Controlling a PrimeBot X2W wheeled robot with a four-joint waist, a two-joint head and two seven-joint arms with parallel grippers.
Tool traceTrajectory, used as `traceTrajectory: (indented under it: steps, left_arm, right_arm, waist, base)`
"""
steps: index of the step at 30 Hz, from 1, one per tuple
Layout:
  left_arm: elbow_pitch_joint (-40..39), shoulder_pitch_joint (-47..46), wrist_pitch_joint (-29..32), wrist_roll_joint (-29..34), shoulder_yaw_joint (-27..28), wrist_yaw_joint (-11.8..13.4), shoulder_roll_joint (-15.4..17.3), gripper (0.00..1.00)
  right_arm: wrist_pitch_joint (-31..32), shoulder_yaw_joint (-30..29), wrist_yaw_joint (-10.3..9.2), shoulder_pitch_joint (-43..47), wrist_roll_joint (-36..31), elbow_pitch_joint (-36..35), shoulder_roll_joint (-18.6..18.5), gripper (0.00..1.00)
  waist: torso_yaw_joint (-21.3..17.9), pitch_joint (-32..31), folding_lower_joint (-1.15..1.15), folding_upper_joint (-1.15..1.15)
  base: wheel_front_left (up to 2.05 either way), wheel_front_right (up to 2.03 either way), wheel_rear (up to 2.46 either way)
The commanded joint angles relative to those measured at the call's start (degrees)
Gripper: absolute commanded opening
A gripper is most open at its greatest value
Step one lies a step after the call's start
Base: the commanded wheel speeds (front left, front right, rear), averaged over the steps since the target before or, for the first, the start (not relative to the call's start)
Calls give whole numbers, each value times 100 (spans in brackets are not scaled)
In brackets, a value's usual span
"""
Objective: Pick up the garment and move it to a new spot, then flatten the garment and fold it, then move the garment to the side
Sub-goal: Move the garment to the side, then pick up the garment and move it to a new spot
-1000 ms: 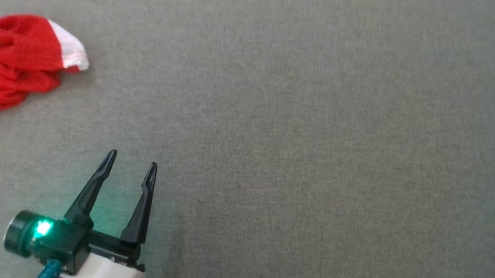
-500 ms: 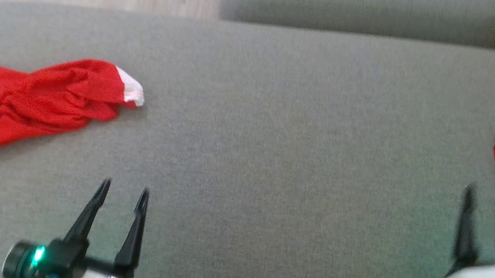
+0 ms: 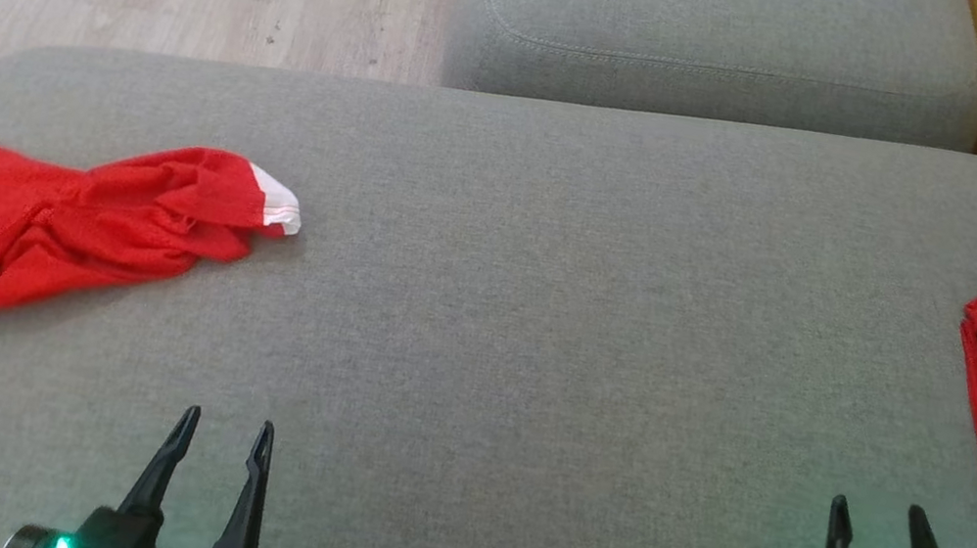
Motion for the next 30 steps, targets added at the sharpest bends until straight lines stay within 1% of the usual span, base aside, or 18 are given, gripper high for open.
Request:
traceTrajectory:
  steps: [1, 3, 5, 7, 12, 14, 16, 19, 24, 27, 30]
  left_arm:
    - [-162, -255, -55, -22, 219, -30, -25, 100]
    - [-186, -266, -55, -41, 224, -34, -28, 100]
    - [-202, -270, -55, -56, 211, -39, -30, 100]
    - [-204, -256, -55, -64, 187, -44, -32, 100]
    - [-161, -101, -55, -104, 223, -4, -35, 100]
    - [-152, -10, -55, -124, 295, 8, -35, 100]
    - [-165, 78, -55, -138, 385, 16, -35, 100]
    - [-171, 150, -55, -167, 513, -32, -22, 100]
    - [-170, -44, -55, -233, 655, -148, 9, 100]
    - [-183, -466, -55, -372, 832, -238, 48, 100]
    - [-82, -1122, -55, -492, 900, -344, 161, 100]
  right_arm:
    - [-77, 198, 40, -111, 44, -220, -43, 100]
    - [-77, 237, 40, -108, 104, -265, -42, 100]
    - [-77, 314, 40, -96, 164, -299, -42, 100]
    - [-78, 425, 40, -83, 205, -315, -42, 100]
    - [-78, 921, 40, -178, 308, -242, -41, 100]
    - [-78, 1107, 40, -281, 327, -207, -41, 100]
    - [-78, 1262, 40, -396, 341, -178, -41, 100]
    - [-78, 1361, 40, -539, 353, -137, -41, 100]
    - [-78, 1300, 40, -700, 185, -127, -41, 100]
    - [-78, 1180, 40, -798, 17, -194, -80, 100]
    - [-78, 1079, 40, -919, -109, -314, -258, 100]
  waist:
    - [48, -12, 0, 0]
    - [162, -28, 0, 0]
    - [358, -58, 0, 0]
    - [630, -85, 0, 0]
    - [1364, -169, 0, 0]
    - [1594, -198, 0, 0]
    - [1745, -216, 0, 0]
    - [1837, -189, 0, 0]
    - [1788, 110, 0, 0]
    - [1696, 471, 0, 0]
    - [1638, 953, 0, 0]
  base:
    - [0, 0, 0]
    - [0, 0, 0]
    - [0, 0, 0]
    - [0, 0, 0]
    - [0, 0, 0]
    - [0, 0, 0]
    - [0, 0, 0]
    - [0, 0, 0]
    - [0, 0, 0]
    - [0, 0, 0]
    - [0, 0, 0]
